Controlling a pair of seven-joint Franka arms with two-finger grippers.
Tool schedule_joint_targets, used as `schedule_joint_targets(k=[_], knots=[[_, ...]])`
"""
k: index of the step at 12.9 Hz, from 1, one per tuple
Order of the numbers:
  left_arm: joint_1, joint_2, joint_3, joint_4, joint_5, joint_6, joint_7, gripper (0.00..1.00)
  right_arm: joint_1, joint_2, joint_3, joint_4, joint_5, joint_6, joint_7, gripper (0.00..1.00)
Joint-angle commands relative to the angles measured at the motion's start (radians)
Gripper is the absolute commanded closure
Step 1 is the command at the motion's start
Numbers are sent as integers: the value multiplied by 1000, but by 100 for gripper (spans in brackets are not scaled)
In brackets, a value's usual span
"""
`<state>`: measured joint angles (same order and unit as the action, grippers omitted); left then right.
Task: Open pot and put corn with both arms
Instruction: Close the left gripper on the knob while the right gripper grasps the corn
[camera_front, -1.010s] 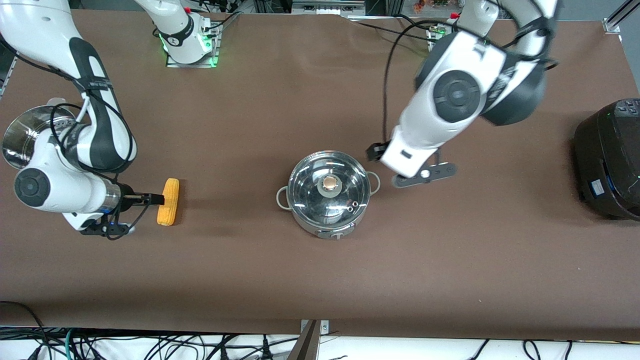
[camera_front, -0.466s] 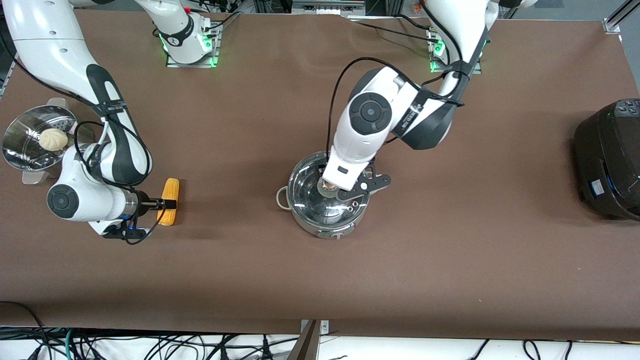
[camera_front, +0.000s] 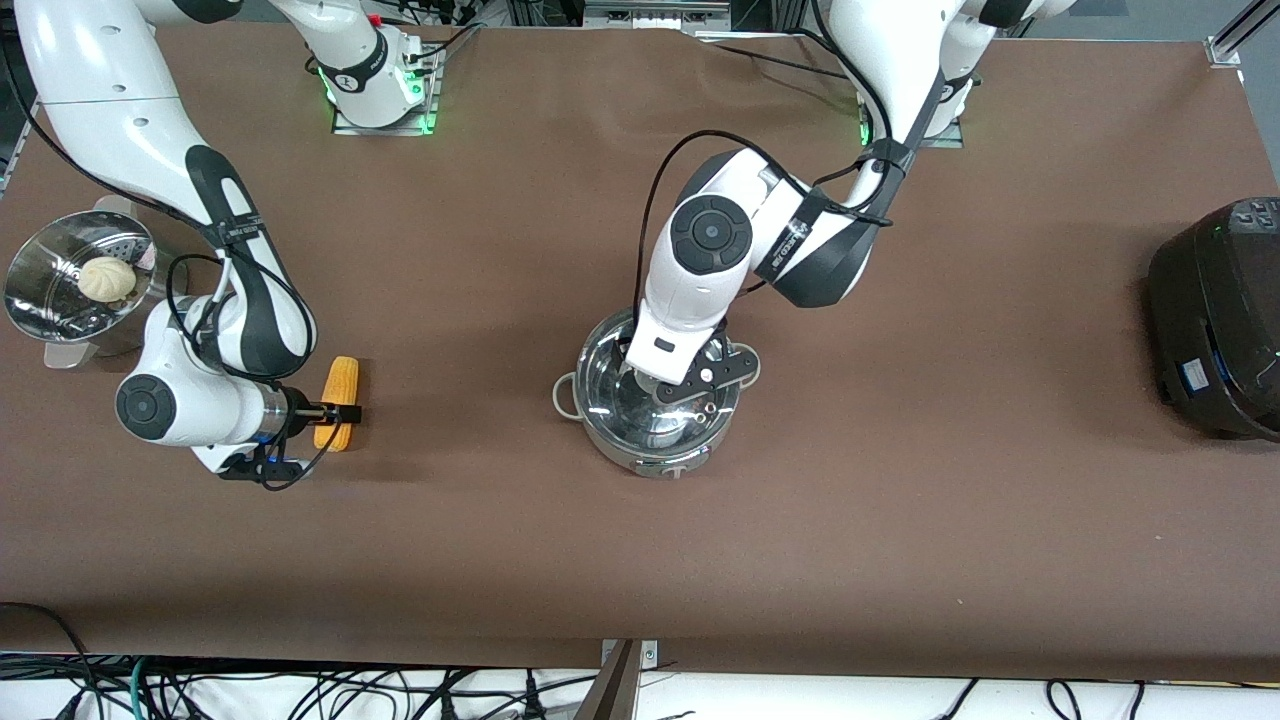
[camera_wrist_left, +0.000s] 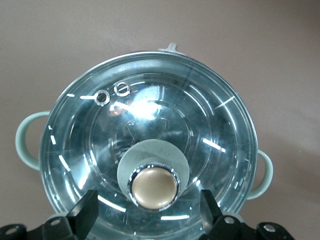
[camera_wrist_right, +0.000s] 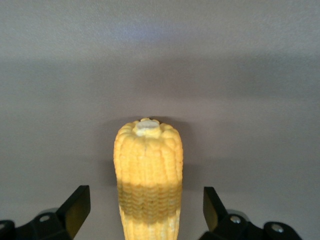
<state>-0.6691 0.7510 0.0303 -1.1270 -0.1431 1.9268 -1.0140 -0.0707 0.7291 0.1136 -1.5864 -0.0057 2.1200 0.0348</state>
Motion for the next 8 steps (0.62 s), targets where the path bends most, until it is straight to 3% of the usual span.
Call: schedule_joint_targets(k=[1,2,4,6,7,8], knots=[[-7,42,16,42,-20,21,-6,12,-9,-8,9,-20,13,20,2,1],[-7,47,16,42,-20,29,-6,18,-9,-5,9,-20,13,14,1,10],[-7,48,16,42,-20,35,-6,24,-9,10,9,-18,13,8,-1,49],[-7,51,16,42,-20,35,-6,36,-9,10,9,-18,13,5,-10,75],[-7,51,16,41,-20,35,-6,48,-9,9,9,-18,12,5,-12,80],[-7,51,16,41,-20,35,-6,51,-9,10,9,-18,12,5,-12,80]])
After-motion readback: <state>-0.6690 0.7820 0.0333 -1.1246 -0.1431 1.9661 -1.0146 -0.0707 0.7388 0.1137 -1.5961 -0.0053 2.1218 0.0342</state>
